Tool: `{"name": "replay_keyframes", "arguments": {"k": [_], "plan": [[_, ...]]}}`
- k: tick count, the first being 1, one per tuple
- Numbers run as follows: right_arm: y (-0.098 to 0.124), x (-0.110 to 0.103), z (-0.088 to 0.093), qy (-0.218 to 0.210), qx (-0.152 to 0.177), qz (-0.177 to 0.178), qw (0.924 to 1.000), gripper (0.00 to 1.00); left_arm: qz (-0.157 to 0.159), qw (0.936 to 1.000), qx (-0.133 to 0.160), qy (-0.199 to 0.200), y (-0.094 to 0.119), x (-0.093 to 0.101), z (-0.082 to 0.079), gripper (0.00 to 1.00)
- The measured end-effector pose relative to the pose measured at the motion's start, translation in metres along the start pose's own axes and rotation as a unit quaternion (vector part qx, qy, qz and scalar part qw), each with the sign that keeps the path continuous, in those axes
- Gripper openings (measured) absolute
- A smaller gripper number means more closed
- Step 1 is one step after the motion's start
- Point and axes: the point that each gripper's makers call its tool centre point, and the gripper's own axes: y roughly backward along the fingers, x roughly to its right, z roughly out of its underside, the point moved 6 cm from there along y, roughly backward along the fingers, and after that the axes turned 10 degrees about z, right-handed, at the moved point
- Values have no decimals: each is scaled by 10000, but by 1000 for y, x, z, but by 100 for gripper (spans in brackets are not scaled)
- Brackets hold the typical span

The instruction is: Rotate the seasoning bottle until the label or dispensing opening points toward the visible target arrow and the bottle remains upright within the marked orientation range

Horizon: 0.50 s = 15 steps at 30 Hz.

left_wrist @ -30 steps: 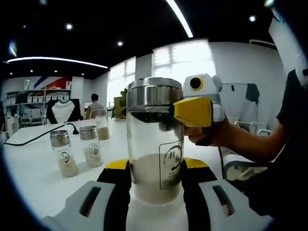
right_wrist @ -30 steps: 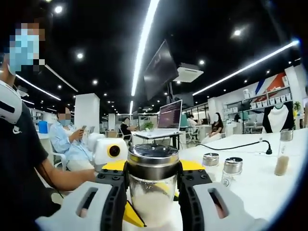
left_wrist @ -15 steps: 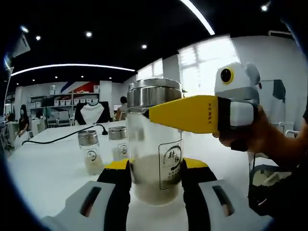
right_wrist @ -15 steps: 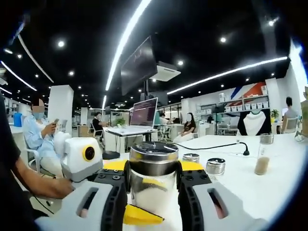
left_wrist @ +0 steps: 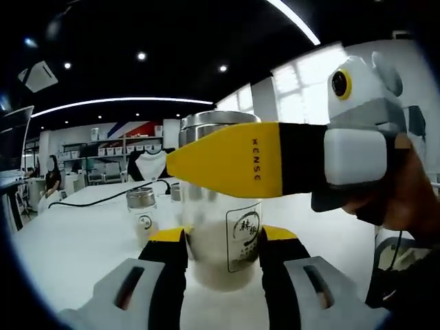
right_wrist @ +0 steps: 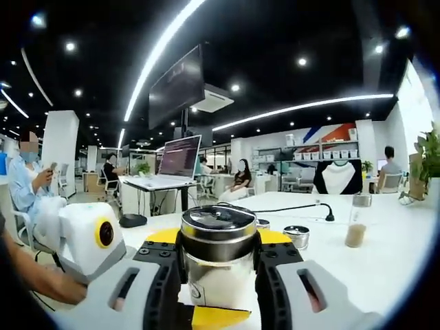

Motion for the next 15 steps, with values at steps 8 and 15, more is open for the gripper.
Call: {"name": "replay_keyframes", "arguments": {"k": [8, 15], "plan": [[3, 8, -4, -114, 10, -385, 9992, 37, 491, 9985, 170, 149, 1, 1, -4, 43], [5, 25, -7, -305, 88, -377, 9988, 37, 655, 9975, 235, 132, 3, -6, -4, 51]]}}
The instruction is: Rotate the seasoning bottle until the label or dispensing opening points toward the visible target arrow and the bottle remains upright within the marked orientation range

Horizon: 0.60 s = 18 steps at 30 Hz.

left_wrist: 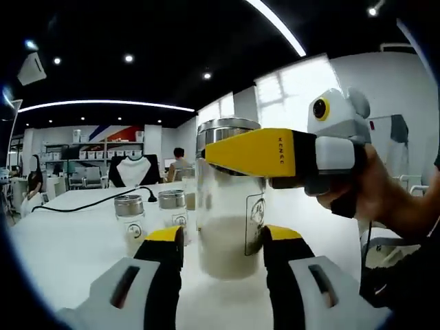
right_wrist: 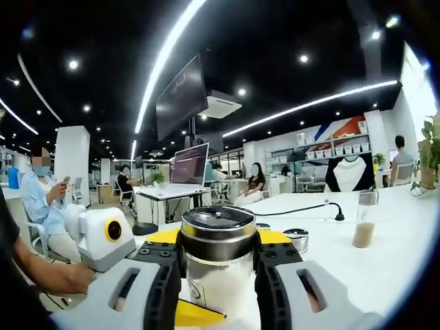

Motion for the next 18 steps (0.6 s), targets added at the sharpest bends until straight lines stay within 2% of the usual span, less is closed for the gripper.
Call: {"name": "replay_keyframes", "arguments": {"k": [5, 7, 18], "plan": [[0, 16, 0, 146, -69, 112, 9998, 37, 3, 10000, -26, 26, 7, -8, 0, 57], [0, 22, 0, 204, -84, 160, 9996, 37, 35, 10000, 24, 8, 10, -10, -1, 62], [-4, 54, -1, 225, -145, 264, 9993, 37, -162, 9995, -259, 91, 18, -24, 7, 88]]}}
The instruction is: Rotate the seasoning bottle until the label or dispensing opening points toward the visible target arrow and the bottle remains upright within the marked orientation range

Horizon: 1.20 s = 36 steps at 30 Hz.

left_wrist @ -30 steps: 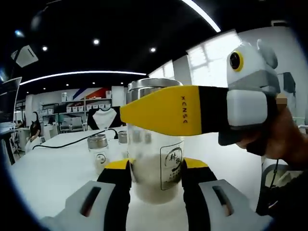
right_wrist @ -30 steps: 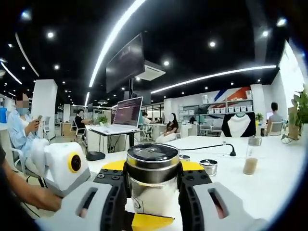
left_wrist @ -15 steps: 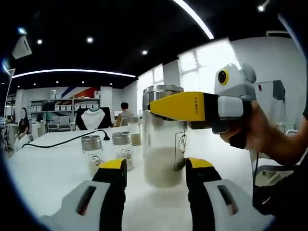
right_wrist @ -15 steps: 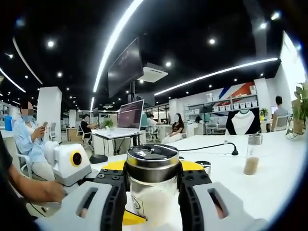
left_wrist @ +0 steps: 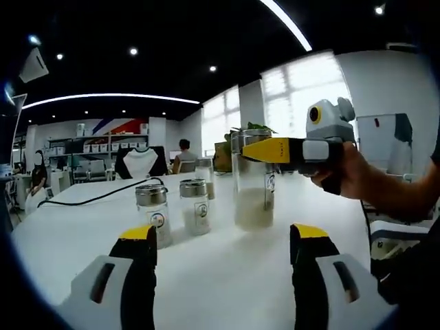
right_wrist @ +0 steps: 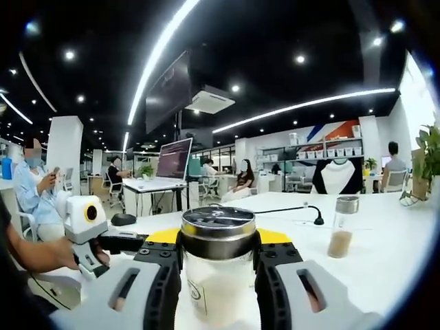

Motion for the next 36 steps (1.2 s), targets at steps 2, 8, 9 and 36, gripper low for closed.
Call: {"name": "replay_keyframes", "arguments": {"k": [2, 8, 9, 36], "plan": [[-2, 7, 2, -40, -26, 44, 10000, 37, 64, 9999, -78, -21, 0, 1, 1, 92], [-9, 28, 8, -341, -30, 162, 9993, 37, 136, 9997, -197, 70, 0, -1, 3, 100], [-11, 32, 9, -344, -27, 160, 9993, 37, 136, 9996, -207, 108, 0, -2, 5, 100], [-43, 88, 31, 99, -124, 197, 9997, 38, -30, 9989, -452, 131, 2, -11, 13, 100]]}}
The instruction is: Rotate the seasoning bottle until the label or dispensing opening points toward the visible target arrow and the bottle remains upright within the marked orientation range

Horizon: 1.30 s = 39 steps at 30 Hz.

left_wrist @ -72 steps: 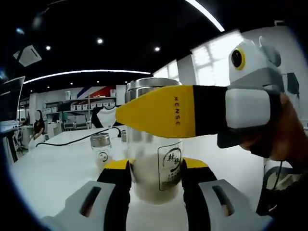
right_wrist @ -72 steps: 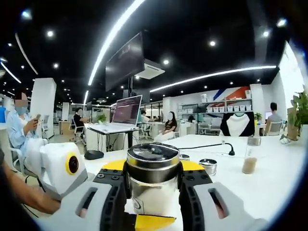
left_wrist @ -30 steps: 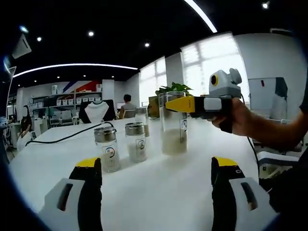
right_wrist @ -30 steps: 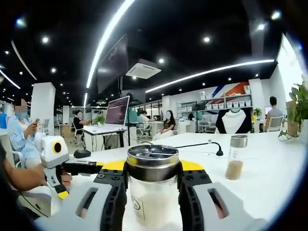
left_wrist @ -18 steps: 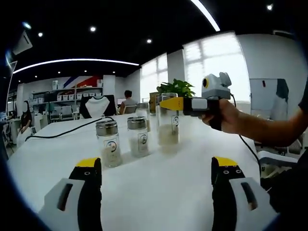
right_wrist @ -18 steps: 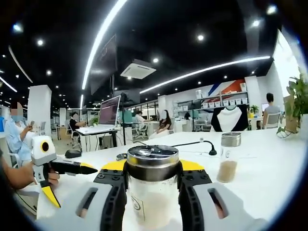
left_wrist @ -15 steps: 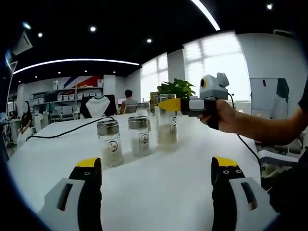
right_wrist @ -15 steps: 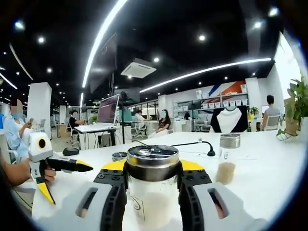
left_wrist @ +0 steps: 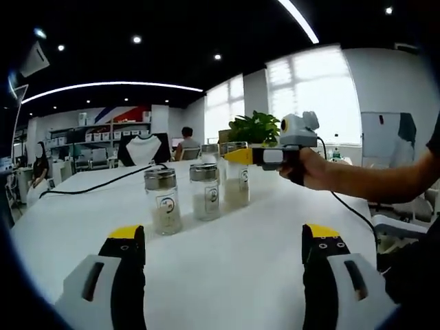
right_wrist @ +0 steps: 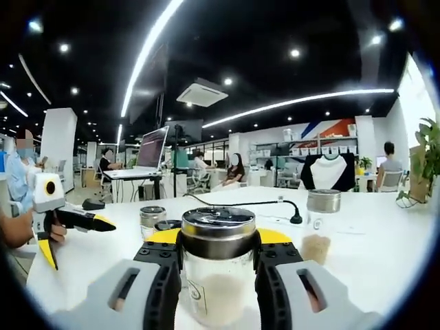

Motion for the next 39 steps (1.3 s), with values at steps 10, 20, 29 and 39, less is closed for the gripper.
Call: {"name": "replay_keyframes", "arguments": {"k": [10, 20, 29, 39], "plan": [[3, 1, 0, -11, 75, -71, 9999, 38, -2, 9999, 89, 53, 1, 1, -4, 100], [4, 1, 0, 29, 98, -42, 9999, 38, 4, 9999, 114, 60, 1, 2, -4, 100], [5, 1, 0, -4, 112, 6, 9999, 38, 26, 9998, 139, 121, -2, 3, -3, 100], [3, -1, 0, -26, 122, -4, 9999, 38, 76, 9998, 125, 151, -5, 6, -4, 100]]}}
